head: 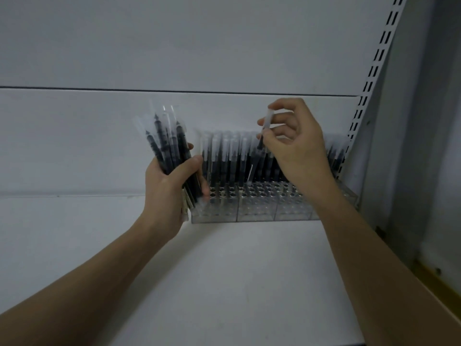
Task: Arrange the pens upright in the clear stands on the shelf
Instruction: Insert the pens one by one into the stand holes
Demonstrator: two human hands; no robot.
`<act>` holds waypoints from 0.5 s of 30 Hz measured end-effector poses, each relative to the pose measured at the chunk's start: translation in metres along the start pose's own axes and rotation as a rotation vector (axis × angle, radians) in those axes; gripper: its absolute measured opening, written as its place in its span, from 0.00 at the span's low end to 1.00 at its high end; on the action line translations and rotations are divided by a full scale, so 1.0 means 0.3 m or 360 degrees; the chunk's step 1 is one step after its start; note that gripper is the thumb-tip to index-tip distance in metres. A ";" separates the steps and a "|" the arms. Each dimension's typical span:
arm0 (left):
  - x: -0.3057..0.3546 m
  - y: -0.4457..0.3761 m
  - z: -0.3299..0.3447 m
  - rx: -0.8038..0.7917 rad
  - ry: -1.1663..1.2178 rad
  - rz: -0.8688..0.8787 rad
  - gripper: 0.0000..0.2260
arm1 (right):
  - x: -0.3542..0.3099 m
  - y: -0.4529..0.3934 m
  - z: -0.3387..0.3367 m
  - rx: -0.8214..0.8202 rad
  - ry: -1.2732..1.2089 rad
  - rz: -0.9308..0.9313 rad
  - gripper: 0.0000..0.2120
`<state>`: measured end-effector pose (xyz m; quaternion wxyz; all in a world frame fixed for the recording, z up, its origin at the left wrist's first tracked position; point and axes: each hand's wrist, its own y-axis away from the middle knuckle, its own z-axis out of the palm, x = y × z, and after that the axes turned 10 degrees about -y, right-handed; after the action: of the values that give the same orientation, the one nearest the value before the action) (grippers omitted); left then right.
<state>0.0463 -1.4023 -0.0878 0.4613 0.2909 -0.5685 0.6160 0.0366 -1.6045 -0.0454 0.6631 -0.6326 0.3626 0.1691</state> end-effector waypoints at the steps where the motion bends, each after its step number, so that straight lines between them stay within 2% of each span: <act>1: -0.001 0.002 0.000 -0.0005 -0.0002 -0.0001 0.06 | -0.002 -0.001 -0.006 0.0017 0.0004 0.0018 0.13; 4: 0.001 0.000 0.001 -0.0010 -0.0011 0.0007 0.05 | -0.004 -0.005 -0.021 -0.0012 0.0090 0.0099 0.12; 8: 0.003 -0.003 0.002 -0.0015 -0.0004 0.0007 0.06 | 0.003 0.006 -0.012 -0.0256 0.0343 0.0280 0.11; 11: 0.001 0.005 0.006 -0.0037 -0.0012 0.0006 0.07 | 0.006 0.010 -0.019 -0.0235 0.0404 0.0261 0.05; 15: 0.002 0.016 0.012 -0.0113 -0.0059 0.0012 0.03 | 0.010 0.015 -0.010 -0.0289 0.0421 0.0276 0.06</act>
<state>0.0411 -1.4052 -0.0888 0.4583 0.2836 -0.5995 0.5917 0.0347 -1.6075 -0.0504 0.5327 -0.6730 0.4830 0.1731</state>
